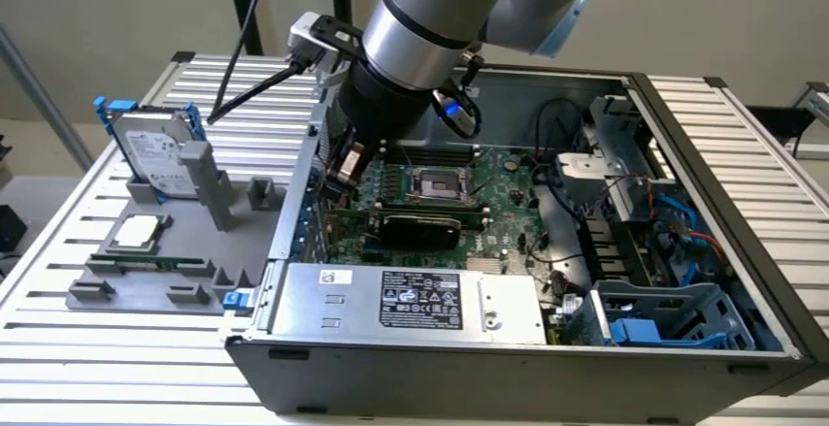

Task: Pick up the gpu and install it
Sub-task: 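Press down on the gpu until it lock into place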

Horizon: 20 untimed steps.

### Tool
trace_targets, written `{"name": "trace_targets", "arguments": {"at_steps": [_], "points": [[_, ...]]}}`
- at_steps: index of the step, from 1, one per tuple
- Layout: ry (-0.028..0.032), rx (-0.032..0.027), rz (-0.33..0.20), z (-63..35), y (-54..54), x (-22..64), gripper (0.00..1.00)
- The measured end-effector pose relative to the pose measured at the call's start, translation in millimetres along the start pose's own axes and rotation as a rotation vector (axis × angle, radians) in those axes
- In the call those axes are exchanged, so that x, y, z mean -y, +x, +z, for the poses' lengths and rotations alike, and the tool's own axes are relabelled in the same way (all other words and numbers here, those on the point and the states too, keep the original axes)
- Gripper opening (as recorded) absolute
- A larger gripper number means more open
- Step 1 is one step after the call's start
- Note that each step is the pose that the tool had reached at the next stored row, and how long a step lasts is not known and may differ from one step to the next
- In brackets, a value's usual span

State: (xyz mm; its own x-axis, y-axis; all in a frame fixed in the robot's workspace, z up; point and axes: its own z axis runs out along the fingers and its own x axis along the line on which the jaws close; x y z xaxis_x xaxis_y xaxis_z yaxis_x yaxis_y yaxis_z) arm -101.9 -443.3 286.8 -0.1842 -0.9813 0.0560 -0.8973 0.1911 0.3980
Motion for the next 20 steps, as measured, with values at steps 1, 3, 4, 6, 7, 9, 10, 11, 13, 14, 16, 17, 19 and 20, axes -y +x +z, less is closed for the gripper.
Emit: {"name": "trace_targets", "arguments": {"at_steps": [1,3,4,6,7,9,10,11,13,14,16,17,19,20], "points": [[-0.0002,0.0005,0.001,0.1,-0.2,-0.1,0.11],[-0.0008,0.0014,0.003,0.1,-0.4,-0.3,0.11],[-0.0011,0.0018,0.005,0.1,-0.6,-0.4,0.11],[-0.0021,0.0027,0.007,0.2,-0.6,-0.5,0.11],[-0.0027,0.0031,0.008,0.1,-0.7,-0.6,0.11],[-0.0041,0.0037,0.009,-0.2,-0.6,-0.9,0.11],[-0.0050,0.0036,0.010,-0.4,-0.6,-1.1,0.11],[-0.0056,0.0038,0.011,-0.5,-0.6,-1.2,0.11],[-0.0062,0.0042,0.012,-0.5,-0.6,-1.2,0.11],[-0.0064,0.0043,0.013,-0.5,-0.6,-1.2,0.11],[-0.0065,0.0044,0.013,-0.5,-0.5,-1.4,0.11],[-0.0065,0.0044,0.014,-0.4,-0.5,-1.6,0.11],[-0.0065,0.0036,0.015,-0.2,-0.4,-1.9,0.11],[-0.0064,0.0029,0.015,-0.1,-0.3,-2.1,0.11]]}}
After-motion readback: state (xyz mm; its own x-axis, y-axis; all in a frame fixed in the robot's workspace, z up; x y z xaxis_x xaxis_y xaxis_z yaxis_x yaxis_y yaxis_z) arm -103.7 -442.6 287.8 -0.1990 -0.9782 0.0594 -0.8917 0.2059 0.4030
